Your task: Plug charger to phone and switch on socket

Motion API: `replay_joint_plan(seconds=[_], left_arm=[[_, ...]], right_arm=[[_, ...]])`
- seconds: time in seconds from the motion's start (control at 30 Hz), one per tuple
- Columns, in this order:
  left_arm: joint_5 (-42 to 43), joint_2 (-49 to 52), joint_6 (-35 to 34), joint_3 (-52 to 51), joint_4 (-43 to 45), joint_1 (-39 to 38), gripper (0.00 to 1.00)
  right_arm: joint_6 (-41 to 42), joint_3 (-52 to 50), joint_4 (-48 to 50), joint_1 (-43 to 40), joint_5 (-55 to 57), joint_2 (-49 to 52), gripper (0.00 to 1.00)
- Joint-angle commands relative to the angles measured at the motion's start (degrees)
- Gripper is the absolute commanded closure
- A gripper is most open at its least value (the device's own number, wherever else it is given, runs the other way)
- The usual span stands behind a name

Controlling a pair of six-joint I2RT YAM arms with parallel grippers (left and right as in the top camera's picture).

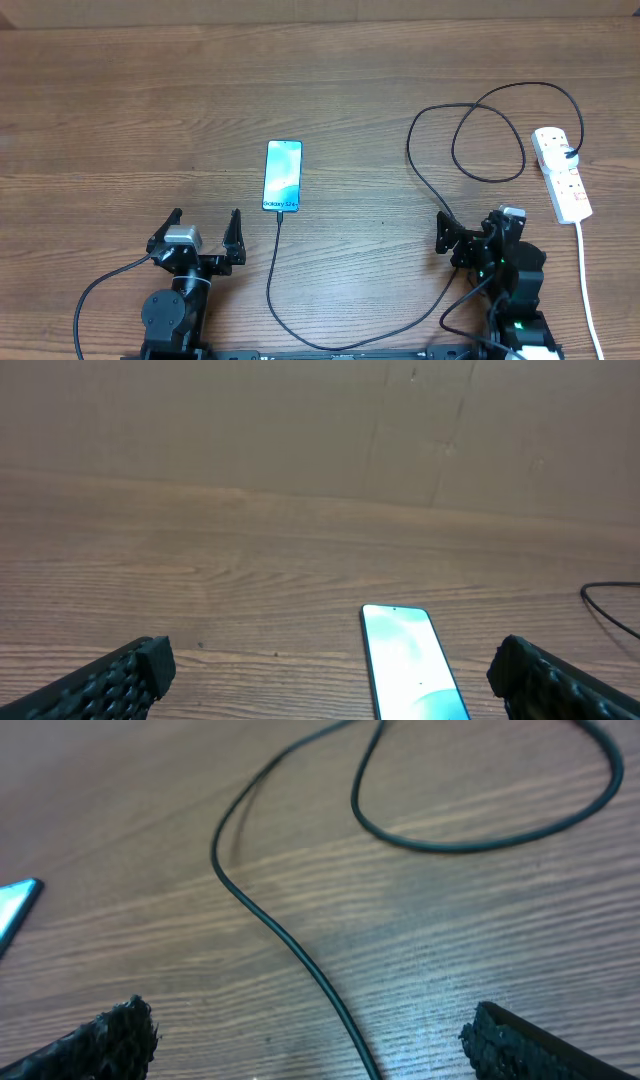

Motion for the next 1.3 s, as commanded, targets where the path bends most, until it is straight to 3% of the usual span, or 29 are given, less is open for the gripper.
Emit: replay_joint_plan(seconds=[0.0, 0.1, 0.67, 1.27], left_arm=[[-0.3, -0.6, 0.9, -0.2, 0.1, 0.3, 0.0], [-0.3, -0.6, 0.9, -0.2, 0.1, 0.3, 0.0], [-0.3, -0.6, 0.9, -0.2, 0.1, 0.3, 0.0], [-0.3, -0.6, 0.9, -0.2, 0.1, 0.3, 0.01]], right_arm=[[0.2, -0.6, -2.4, 0.3, -0.5, -5.9, 0.0], [0.2, -0.6, -5.9, 0.3, -1.1, -11.2, 0.0], [0.2, -0.6, -5.7, 5.5, -2.6, -33.2, 0.0], [0.2, -0.6, -5.5, 5.5, -2.8, -35.0, 0.0]])
